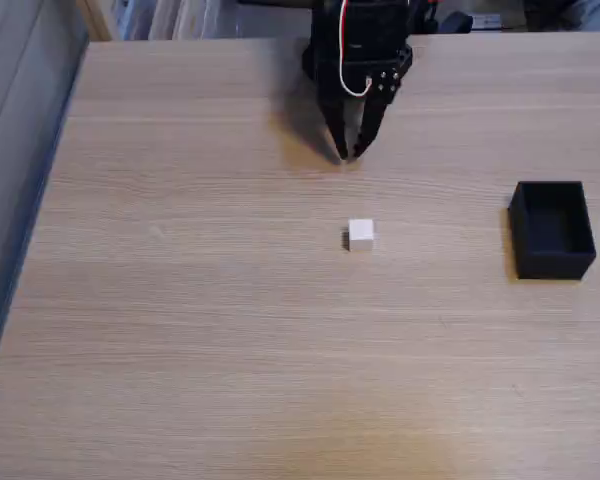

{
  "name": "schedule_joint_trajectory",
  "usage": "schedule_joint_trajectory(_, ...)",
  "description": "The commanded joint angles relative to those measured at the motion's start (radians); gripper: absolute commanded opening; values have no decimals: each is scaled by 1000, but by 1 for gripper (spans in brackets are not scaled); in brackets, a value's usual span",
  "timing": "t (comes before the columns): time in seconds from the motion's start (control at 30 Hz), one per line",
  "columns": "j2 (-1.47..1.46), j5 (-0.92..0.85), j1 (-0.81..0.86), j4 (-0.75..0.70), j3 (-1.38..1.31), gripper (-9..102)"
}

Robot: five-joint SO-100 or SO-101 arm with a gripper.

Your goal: Pick a white block and place it in the black box.

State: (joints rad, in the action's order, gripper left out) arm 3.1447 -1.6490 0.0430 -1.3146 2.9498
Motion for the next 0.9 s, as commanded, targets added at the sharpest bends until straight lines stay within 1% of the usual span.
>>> schedule_joint_trajectory(0.0, -81, -17, 0, 51, -57, 8)
schedule_joint_trajectory(0.03, -101, -28, 0, 66, -61, 12)
schedule_joint_trajectory(0.07, -121, -40, 2, 78, -67, 18)
schedule_joint_trajectory(0.2, -196, -49, 2, 118, -100, 24)
schedule_joint_trajectory(0.4, -331, -54, 3, 178, -147, 29)
schedule_joint_trajectory(0.57, -440, -107, 14, 229, -169, 31)
schedule_joint_trajectory(0.87, -634, -126, 18, 382, -229, 34)
